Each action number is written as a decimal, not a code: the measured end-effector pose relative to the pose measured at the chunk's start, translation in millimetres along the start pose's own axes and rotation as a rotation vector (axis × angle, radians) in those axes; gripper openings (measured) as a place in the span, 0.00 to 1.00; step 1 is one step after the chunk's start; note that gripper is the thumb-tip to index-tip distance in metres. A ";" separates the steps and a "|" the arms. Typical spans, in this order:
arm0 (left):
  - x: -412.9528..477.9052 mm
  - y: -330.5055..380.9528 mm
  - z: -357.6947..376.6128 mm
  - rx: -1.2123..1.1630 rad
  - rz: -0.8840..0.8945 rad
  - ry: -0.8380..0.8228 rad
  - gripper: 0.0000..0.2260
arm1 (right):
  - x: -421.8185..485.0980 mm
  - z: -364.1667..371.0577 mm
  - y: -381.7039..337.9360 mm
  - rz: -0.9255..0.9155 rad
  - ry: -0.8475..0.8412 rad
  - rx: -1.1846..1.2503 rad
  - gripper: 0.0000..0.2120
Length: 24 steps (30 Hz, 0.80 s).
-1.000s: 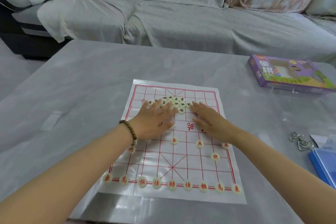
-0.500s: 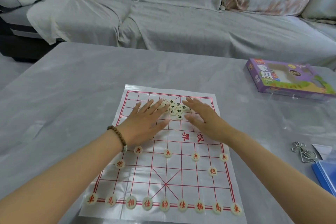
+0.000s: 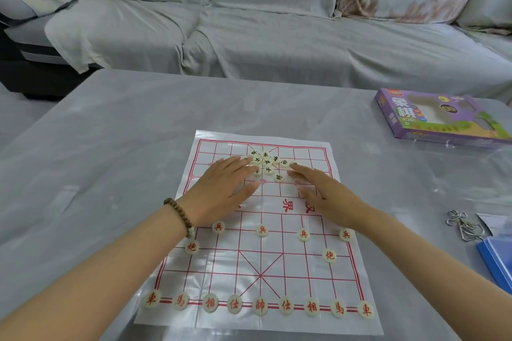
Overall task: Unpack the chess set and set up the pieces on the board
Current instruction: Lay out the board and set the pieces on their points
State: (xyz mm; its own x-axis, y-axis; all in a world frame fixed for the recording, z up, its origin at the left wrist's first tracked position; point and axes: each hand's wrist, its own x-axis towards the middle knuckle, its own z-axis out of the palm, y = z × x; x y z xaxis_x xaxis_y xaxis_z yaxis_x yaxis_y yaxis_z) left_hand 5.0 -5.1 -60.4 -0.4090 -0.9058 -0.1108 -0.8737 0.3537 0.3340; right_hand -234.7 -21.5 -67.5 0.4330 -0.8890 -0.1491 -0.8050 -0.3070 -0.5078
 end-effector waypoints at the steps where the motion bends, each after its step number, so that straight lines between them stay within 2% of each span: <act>1: 1.9 4.7 0.0 -0.002 0.010 0.014 0.23 | -4.3 -2.9 3.7 0.031 0.010 -0.006 0.22; 8: 22.4 42.3 9.0 -0.019 0.058 0.031 0.23 | -17.5 -17.9 31.7 0.194 0.160 -0.230 0.17; 13: 43.6 61.5 22.9 -0.006 0.058 0.040 0.23 | -22.1 -18.4 49.4 0.198 0.285 -0.005 0.13; 16: 53.4 68.5 29.5 0.018 0.064 0.049 0.23 | -23.3 -18.6 60.8 0.192 0.345 0.128 0.14; 21: 69.4 76.1 35.0 0.103 0.083 0.041 0.24 | -20.5 -18.9 74.4 0.154 0.294 0.143 0.13; 24: 76.3 76.5 38.2 0.142 0.072 0.043 0.25 | -19.2 -17.5 75.6 0.160 0.325 0.187 0.10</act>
State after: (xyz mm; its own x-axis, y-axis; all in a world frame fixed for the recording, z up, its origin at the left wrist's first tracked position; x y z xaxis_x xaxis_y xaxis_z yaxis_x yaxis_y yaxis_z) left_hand -103.0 -38.3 -79.1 -0.4628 -0.8850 -0.0498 -0.8722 0.4447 0.2038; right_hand -310.9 -33.6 -88.2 0.1334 -0.9908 0.0215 -0.7511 -0.1152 -0.6500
